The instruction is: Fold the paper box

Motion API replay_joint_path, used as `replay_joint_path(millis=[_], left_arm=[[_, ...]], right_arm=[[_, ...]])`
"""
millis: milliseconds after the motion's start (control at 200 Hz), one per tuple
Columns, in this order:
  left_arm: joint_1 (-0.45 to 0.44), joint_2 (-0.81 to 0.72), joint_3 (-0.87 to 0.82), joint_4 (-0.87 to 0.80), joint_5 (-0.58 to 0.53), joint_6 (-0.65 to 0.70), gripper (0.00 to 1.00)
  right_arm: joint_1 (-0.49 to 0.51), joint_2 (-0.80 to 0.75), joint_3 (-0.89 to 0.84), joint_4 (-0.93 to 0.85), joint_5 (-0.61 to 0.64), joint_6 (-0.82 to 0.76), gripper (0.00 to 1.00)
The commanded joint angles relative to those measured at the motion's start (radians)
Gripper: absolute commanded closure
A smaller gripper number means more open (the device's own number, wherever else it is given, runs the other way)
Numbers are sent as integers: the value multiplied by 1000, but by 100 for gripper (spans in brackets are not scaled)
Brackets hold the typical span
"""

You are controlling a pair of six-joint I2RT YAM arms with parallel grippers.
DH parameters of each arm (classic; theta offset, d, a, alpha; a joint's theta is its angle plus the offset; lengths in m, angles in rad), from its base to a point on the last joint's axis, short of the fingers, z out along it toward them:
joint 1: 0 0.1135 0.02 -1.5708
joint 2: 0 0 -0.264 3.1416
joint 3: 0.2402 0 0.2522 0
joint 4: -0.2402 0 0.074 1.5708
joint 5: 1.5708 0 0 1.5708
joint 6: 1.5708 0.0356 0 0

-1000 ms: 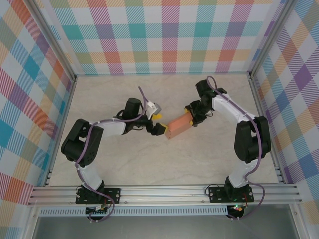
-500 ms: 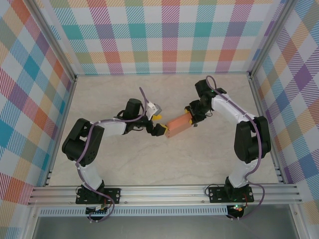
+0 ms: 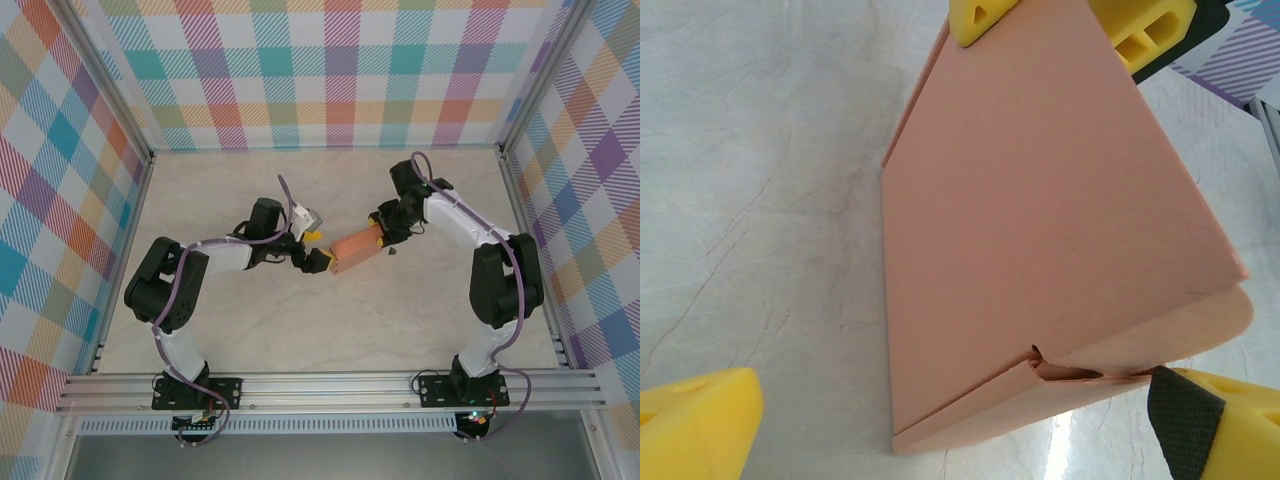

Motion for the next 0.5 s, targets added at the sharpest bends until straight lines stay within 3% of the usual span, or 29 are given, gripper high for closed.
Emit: replay_joint_path(millis=[0, 240, 495], left_arm=[[11, 9, 23, 2, 15, 7, 0], [11, 31, 34, 39, -14, -42, 0], [15, 24, 39, 41, -1, -39, 0]], right_arm=[[9, 41, -73, 56, 38, -20, 61], [9, 48, -134, 160, 16, -9, 61], [9, 55, -78, 111, 17, -22, 56]])
